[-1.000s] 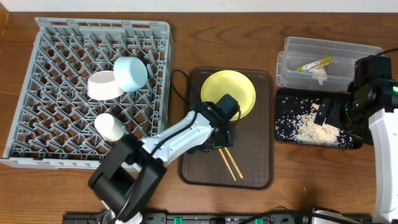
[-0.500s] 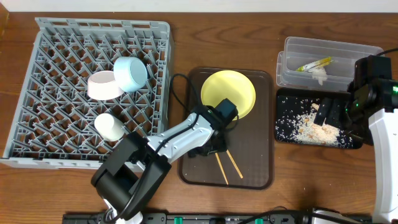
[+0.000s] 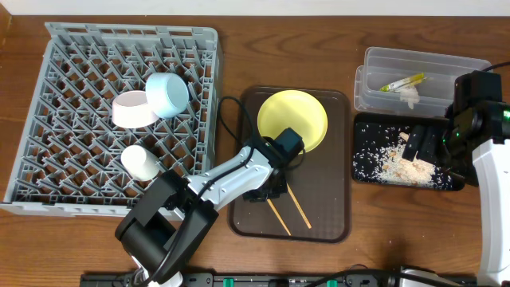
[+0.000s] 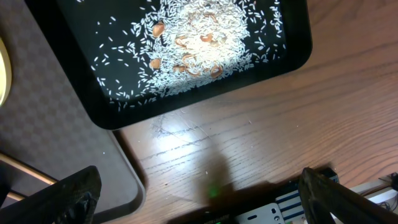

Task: Sort waste into correct bins and load items into the dishwasher
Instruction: 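Carry the chopstick with the left gripper and drop it into the rack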

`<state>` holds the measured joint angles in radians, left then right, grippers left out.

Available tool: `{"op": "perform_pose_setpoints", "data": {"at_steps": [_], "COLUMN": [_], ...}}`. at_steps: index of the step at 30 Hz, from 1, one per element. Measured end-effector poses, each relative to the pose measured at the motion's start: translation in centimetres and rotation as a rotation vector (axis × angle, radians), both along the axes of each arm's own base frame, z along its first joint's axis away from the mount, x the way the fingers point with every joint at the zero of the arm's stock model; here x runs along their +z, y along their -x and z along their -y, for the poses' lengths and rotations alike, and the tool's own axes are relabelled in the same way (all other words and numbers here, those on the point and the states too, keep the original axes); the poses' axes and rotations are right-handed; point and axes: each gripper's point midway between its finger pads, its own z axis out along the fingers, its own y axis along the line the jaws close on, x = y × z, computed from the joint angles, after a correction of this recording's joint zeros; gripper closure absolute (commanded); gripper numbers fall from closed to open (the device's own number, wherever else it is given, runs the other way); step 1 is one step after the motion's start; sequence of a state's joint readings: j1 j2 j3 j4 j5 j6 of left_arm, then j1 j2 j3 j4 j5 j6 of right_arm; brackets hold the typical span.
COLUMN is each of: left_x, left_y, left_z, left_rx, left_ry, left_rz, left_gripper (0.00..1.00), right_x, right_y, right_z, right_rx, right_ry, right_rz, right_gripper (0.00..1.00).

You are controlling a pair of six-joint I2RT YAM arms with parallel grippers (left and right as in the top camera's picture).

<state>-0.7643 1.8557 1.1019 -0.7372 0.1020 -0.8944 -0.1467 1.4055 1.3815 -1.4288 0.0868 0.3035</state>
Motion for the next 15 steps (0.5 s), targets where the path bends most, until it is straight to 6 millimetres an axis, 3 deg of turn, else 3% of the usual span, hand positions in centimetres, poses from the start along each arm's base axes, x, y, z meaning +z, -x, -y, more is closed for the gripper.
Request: {"op": "perform_pose_setpoints", "data": {"at_steps": [4, 15], "left_x": [0.0, 0.3], "left_y": [-0.4, -1.7], "left_z": [-0.2, -1.5], "left_rx": [0.014, -0.005], "left_ry": [0.000, -0.007], "left_rz": [0.008, 0.025], "left_gripper": [0.92, 0.92], "right_x": [0.0, 0.0], "right_y": [0.0, 0.1], "right_z": [0.0, 0.0], "right_rx": [0.000, 0.001], "right_ry": [0.000, -0.001], "right_rz": [-0.001, -0.003], "right_gripper": [0.01, 0.01]}}
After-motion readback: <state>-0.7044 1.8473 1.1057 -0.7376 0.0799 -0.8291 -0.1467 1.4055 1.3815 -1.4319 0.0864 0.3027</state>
